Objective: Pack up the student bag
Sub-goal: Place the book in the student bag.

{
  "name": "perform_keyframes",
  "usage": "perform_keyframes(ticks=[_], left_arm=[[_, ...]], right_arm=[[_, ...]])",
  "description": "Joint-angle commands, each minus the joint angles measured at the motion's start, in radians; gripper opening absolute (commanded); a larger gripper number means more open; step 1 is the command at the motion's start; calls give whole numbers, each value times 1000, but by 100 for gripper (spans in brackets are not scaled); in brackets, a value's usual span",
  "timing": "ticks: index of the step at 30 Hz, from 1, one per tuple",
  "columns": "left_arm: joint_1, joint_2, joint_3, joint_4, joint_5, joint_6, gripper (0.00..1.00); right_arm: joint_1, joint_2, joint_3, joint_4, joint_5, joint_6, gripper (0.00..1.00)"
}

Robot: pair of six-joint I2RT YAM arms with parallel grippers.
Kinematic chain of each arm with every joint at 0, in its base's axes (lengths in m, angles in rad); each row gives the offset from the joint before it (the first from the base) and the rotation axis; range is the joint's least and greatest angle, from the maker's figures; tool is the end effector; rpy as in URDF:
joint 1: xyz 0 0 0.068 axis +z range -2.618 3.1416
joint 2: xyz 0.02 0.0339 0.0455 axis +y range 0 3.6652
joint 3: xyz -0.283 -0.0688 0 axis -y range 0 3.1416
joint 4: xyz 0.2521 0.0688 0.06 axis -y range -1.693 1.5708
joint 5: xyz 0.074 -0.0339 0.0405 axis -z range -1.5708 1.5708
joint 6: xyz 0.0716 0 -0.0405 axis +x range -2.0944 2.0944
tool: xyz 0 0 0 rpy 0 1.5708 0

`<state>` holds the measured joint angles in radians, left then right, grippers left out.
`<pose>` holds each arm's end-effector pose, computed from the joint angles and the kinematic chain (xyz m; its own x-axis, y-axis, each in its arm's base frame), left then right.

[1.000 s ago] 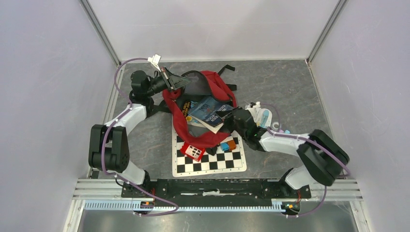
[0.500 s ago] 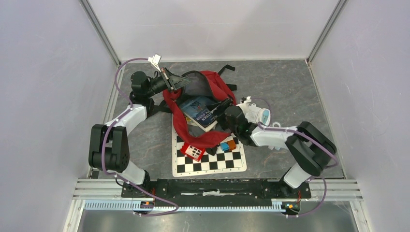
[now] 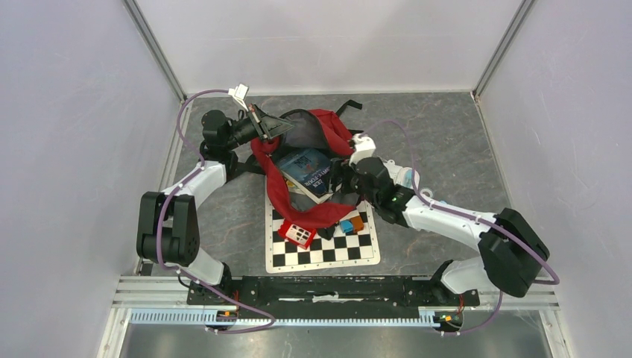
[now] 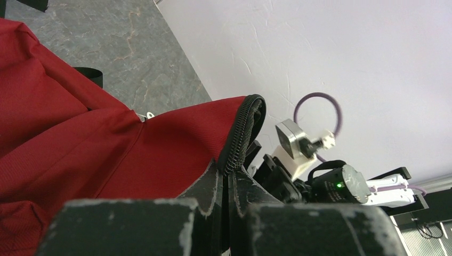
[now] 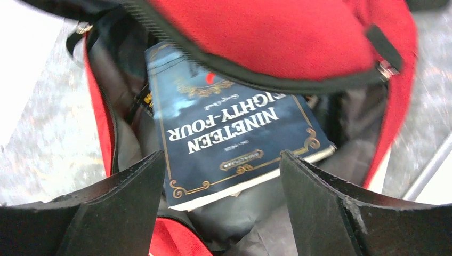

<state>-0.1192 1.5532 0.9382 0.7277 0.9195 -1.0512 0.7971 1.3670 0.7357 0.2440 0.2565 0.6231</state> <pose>0.3628 -0.1008 0.3132 -0.6882 -0.4475 -0.5710 0.5223 0.2406 -0.8181 0.2466 0.2264 0.2362 -0.5223 0.2731 -0.8078 -0.2746 0.8430 0.4625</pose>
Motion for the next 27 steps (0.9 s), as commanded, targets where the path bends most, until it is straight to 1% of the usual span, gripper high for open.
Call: perform_keyframes(ticks=[1,4,8,11,15,20,27], left_arm=[[-5,-12,19,52,19,-3,2],[-5,-15,19,49,20,-4,2],[-5,-16,19,42,19,1,2],[-5,-11,19,41,18,0,2],[-5,-8,22,38,21,1,2],[-5,-7,24,35,21,0,2],[-5,-8,25,32,23,2,2]], right_arm=[[35,41,113,-71,-160,-423,82],[50,71,134,-133,-120,-483,81],[67,100,125,-154,-68,-491,76],[84,118,123,-163,-20,-458,74],[103,113,111,-189,53,-369,72],[114,97,80,-187,58,-283,66],[123,53,41,-189,63,-231,60]])
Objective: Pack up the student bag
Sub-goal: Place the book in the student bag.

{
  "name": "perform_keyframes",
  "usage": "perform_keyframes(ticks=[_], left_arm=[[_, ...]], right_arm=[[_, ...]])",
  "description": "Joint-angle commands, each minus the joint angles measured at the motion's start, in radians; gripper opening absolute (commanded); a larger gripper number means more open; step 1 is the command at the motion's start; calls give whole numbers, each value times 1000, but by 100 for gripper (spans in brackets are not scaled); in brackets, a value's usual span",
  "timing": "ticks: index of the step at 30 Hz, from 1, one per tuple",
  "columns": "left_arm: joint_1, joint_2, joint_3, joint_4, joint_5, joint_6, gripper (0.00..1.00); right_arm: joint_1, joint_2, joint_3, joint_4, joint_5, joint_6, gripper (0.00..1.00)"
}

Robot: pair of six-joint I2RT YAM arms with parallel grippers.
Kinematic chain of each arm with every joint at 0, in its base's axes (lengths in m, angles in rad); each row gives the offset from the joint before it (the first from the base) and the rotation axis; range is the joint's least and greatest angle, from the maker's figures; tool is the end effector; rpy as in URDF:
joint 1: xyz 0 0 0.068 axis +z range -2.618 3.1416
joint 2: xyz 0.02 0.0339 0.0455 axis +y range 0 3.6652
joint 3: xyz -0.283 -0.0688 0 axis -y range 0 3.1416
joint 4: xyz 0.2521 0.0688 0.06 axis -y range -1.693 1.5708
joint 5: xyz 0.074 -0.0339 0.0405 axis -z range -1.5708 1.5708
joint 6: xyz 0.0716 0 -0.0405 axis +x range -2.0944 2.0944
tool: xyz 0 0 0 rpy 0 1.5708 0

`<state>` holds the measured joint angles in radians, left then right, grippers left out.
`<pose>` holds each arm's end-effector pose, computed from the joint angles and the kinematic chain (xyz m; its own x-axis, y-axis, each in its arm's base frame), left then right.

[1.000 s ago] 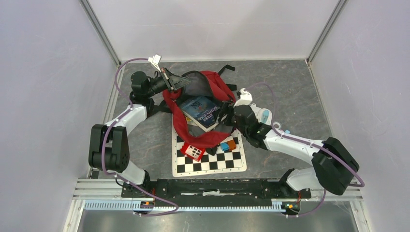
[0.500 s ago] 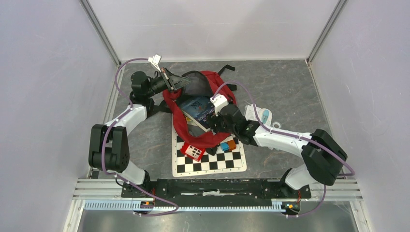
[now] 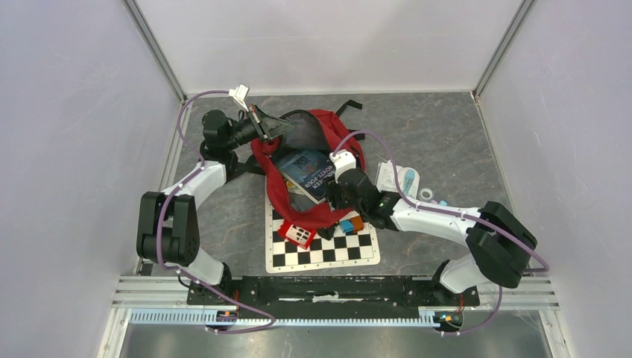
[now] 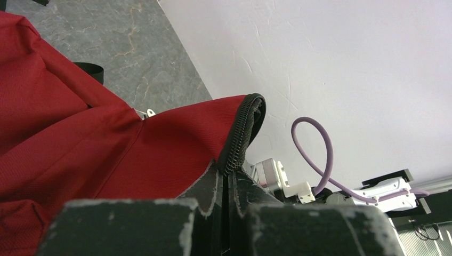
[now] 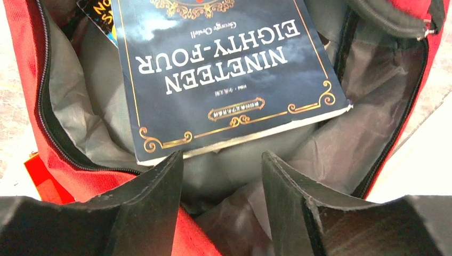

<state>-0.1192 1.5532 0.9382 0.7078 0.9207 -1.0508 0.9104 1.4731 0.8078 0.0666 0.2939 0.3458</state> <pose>0.3630 -0.1009 0.3109 -0.6997 -0.4452 -0.5588 0.5066 0.2422 -0.8274 0.2283 0.2601 0.2064 -0.5317 -0.1557 -0.8325 -0.4559 0.8810 0.1264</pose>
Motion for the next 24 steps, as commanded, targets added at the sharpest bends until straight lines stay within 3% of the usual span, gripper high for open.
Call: perform_keyframes(ticks=[1,10,24], left_arm=[[-5,-7,25,50,21,2,2],[-5,1,24,50,20,-2,2],[-5,-13,20,46,15,2,2]], right_arm=[[10,-66,-43,-11,27,55,58],[12,-72,-90,55,4,75,51],[12,208,172,214,114,-1,50]])
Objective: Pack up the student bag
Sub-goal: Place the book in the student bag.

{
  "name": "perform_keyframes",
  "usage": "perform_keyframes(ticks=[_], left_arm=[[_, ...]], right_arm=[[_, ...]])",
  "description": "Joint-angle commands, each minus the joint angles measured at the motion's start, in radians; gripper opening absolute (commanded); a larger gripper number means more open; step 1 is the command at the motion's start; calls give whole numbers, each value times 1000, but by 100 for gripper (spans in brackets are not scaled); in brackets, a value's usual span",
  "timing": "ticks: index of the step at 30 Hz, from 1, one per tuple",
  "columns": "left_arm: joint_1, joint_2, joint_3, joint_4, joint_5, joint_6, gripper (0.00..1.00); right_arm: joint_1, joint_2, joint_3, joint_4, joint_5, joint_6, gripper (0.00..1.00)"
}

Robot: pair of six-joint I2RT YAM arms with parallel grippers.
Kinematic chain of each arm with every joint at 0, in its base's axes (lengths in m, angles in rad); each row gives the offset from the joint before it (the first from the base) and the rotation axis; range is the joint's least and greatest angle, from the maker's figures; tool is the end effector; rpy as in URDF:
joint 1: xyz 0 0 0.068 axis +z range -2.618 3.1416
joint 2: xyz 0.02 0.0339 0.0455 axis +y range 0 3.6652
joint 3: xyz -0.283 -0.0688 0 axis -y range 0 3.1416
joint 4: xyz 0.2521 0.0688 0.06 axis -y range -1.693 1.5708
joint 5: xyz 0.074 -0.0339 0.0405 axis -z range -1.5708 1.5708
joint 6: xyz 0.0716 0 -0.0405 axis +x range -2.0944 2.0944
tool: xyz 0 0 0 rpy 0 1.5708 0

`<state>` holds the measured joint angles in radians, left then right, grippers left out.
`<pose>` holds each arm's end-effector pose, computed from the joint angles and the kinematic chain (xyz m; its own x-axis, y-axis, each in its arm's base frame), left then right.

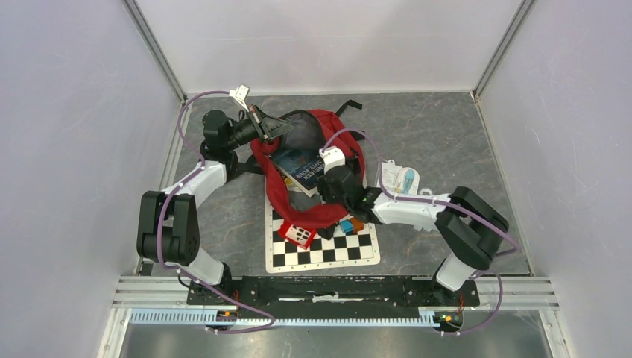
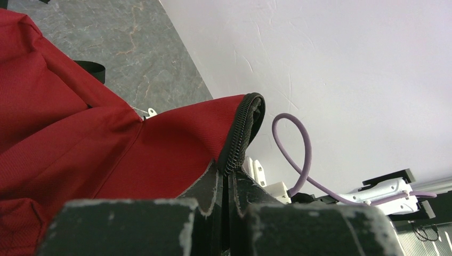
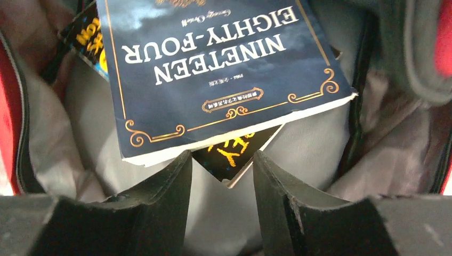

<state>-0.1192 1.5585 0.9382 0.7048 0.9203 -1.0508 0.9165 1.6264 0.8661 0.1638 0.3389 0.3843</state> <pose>0.3640 -0.1010 0.3087 -0.7041 -0.4450 -0.5534 0.4997 0.2432 -0.8314 0.2482 0.2845 0.1863 -0.5348 -0.1162 -0.8370 -0.4104 0.9015 0.1370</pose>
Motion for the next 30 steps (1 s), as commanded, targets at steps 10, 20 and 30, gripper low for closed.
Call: perform_keyframes(ticks=[10,20,30], left_arm=[[-5,-28,27,-38,-2,74,2],[-10,-31,43,-137,-12,149,2],[-19,-24,56,-196,-18,203,2]], right_arm=[[5,-96,105,15,11,-120,64],[-2,-311,184,-338,-72,-214,95],[-53,-33,590,-504,27,-314,96]])
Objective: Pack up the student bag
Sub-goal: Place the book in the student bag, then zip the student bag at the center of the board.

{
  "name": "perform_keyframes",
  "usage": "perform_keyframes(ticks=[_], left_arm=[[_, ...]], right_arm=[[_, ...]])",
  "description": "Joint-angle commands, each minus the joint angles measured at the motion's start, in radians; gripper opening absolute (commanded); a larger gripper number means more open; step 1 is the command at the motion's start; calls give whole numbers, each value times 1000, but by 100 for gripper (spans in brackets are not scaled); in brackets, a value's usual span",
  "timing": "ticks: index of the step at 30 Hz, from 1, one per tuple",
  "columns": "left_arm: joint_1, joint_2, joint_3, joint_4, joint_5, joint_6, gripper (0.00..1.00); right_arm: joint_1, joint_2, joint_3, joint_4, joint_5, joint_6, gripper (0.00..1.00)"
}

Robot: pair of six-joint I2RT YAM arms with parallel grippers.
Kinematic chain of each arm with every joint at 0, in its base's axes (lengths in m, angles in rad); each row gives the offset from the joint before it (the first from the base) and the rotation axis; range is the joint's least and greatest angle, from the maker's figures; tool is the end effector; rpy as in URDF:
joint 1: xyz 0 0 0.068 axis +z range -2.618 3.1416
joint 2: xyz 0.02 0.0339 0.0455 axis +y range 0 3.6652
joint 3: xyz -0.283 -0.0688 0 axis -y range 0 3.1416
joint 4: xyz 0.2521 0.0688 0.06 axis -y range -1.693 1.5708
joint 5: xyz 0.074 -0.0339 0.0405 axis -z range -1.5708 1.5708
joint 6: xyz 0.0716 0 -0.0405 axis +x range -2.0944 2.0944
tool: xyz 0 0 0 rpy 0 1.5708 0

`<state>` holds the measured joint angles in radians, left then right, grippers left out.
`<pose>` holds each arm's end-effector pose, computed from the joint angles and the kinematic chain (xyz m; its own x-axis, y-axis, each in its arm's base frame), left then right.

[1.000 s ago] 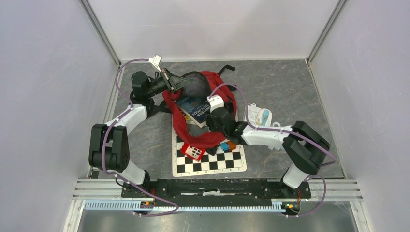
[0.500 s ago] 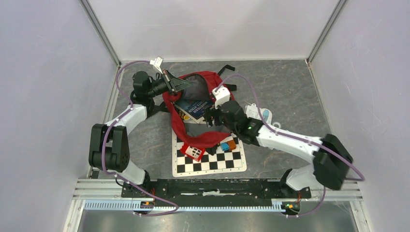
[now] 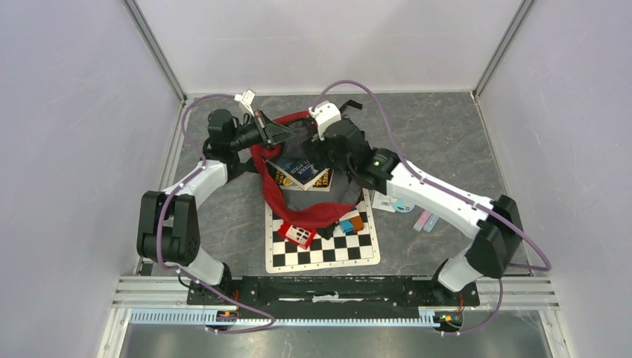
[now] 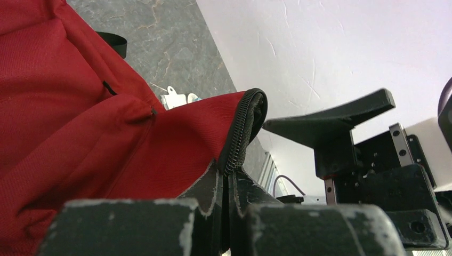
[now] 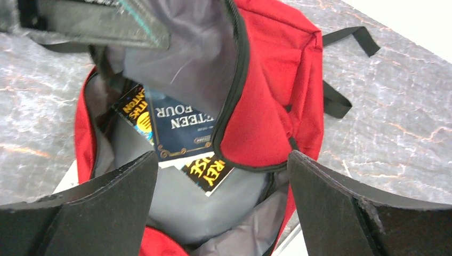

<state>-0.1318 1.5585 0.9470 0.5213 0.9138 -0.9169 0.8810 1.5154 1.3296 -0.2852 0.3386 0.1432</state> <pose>0.3639 -0.1054 0.2903 -0.7385 -0.3911 -0.5492 0.4535 0.3146 -0.8339 0.2661 0.2852 0.3442 -0.3628 -0.2282 -0.9035 -0.4925 0.8700 -0.0220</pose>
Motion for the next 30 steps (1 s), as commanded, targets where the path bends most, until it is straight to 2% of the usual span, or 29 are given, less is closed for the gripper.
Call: perform_keyframes(ticks=[1,6,11,16,20,22,23,28,30], left_arm=[[-6,-22,51,-24,-12,77,2],[-6,-20,59,-55,-13,107,2],[-6,-39,68,-109,-23,149,2],[-37,-87,97,-317,-73,285,2],[-42,-149,74,-499,-139,372,2],[-42,-186,55,-572,-155,413,2],[-42,-204,41,-594,-164,426,2],[-42,-247,33,-814,-237,482,2],[-42,-270,11,-867,-230,484,9]], right_arm=[[-25,108,161,-55,28,-82,96],[-85,232,260,-49,30,-100,92],[-95,252,268,-27,79,-179,85],[-96,193,193,11,82,-259,76],[-95,143,149,5,60,-280,59],[-94,108,109,12,-9,-290,42],[-92,89,88,8,-38,-291,38],[-16,-4,17,-46,-127,-359,17],[33,-27,-12,-82,-92,-364,6]])
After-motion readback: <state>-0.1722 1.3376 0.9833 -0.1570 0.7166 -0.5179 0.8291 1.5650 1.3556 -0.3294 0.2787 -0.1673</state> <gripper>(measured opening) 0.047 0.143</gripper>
